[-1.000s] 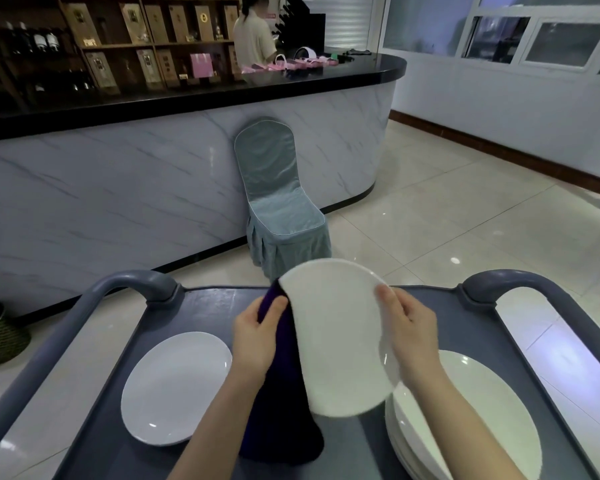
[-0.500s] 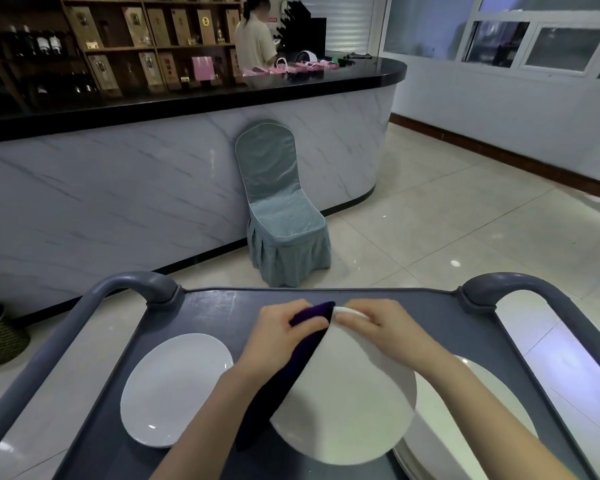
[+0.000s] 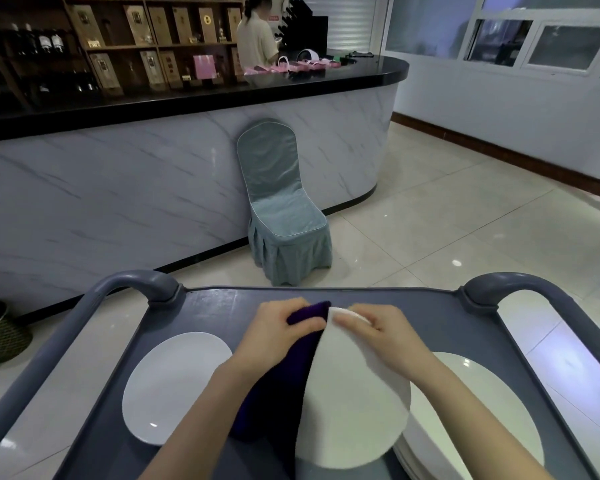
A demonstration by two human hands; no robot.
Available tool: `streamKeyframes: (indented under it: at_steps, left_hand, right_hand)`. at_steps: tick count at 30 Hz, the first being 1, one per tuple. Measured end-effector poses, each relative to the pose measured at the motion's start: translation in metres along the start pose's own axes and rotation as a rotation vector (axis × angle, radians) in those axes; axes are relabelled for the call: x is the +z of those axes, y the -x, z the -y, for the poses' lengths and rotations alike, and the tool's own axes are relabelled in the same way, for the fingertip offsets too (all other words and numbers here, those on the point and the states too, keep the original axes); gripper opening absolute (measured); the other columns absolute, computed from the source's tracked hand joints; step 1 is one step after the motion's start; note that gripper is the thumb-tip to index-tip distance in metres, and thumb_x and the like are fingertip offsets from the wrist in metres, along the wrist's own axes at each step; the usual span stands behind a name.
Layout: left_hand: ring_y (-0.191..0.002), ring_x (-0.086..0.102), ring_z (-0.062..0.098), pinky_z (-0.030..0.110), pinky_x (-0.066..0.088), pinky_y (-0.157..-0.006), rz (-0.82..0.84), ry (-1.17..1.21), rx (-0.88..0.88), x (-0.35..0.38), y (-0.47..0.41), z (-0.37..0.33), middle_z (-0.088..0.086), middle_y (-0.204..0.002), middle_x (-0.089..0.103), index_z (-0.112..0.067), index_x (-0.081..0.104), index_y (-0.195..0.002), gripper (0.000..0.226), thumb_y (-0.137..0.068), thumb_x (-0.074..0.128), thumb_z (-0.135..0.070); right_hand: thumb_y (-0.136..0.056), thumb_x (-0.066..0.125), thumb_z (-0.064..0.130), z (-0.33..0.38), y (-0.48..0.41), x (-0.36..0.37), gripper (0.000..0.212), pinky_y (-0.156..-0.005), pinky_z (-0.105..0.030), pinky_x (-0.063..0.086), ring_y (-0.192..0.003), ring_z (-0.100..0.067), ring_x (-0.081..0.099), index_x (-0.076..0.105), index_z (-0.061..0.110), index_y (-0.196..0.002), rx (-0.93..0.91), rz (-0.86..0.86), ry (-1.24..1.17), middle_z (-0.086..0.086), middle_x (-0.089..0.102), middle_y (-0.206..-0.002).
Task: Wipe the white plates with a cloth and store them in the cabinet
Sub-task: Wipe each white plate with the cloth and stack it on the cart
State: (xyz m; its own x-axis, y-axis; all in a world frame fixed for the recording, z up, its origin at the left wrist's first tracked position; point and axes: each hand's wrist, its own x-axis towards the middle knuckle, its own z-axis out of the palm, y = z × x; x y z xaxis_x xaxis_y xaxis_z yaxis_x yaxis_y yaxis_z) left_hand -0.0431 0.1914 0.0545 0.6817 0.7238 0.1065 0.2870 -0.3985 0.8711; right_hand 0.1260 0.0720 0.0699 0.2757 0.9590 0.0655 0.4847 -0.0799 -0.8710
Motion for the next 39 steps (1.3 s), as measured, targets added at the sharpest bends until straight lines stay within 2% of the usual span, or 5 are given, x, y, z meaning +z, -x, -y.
streamKeyframes:
  at_steps: [9, 15, 21, 30, 39]
  left_hand:
    - [-0.068, 0.065, 0.015, 0.036, 0.057, -0.067, -0.607, 0.6, -0.448, 0.024, 0.017, 0.008, 0.0, -0.076, 0.074, -0.022, 0.071, -0.081, 0.019, -0.095, 0.061, -0.03]
    - [-0.061, 0.061, 0.009, 0.023, 0.052, -0.057, -0.541, 0.459, -0.331, 0.006, 0.018, 0.016, 0.0, -0.071, 0.071, -0.02, 0.068, -0.076, 0.02, -0.094, 0.063, -0.027]
    - [-0.057, 0.051, 0.001, 0.013, 0.039, -0.056, -0.069, 0.098, -0.025, 0.002, 0.0, -0.002, -0.011, -0.06, 0.061, -0.031, 0.066, -0.068, 0.019, -0.084, 0.073, -0.024]
    - [-0.063, 0.064, 0.004, 0.016, 0.053, -0.055, -0.546, 0.633, -0.364, 0.019, 0.016, 0.009, -0.009, -0.072, 0.073, -0.035, 0.072, -0.073, 0.028, -0.097, 0.059, -0.028]
    - [-0.061, 0.057, -0.002, 0.01, 0.043, -0.059, -0.17, 0.168, -0.066, 0.001, -0.002, 0.007, -0.011, -0.069, 0.069, -0.026, 0.069, -0.077, 0.011, -0.088, 0.069, -0.025]
  right_hand:
    - [-0.096, 0.06, 0.035, -0.007, 0.003, 0.023, 0.033, -0.058, -0.022, 0.049, -0.059, -0.007, 0.055, 0.064, 0.012, -0.072, 0.322, -0.719, -0.632, 0.008, 0.06, -0.065]
    - [-0.095, 0.064, 0.026, -0.011, 0.005, -0.005, 0.015, -0.065, -0.009, 0.047, -0.075, 0.004, 0.065, 0.074, 0.029, -0.085, 0.183, -0.382, -0.345, 0.015, 0.074, -0.086]
    - [-0.094, 0.063, 0.044, 0.01, -0.016, -0.017, 0.031, -0.056, -0.013, 0.034, -0.058, 0.003, 0.045, 0.06, 0.036, -0.064, -0.009, 0.147, 0.175, 0.02, 0.053, -0.06]
    - [-0.096, 0.061, 0.034, -0.005, -0.001, 0.006, 0.032, -0.051, -0.016, 0.046, -0.055, -0.007, 0.054, 0.067, 0.015, -0.07, 0.278, -0.561, -0.509, 0.008, 0.061, -0.063]
    - [-0.093, 0.065, 0.041, 0.007, -0.015, -0.028, 0.019, -0.063, -0.012, 0.042, -0.069, 0.002, 0.059, 0.07, 0.036, -0.075, 0.045, 0.022, 0.024, 0.019, 0.068, -0.075]
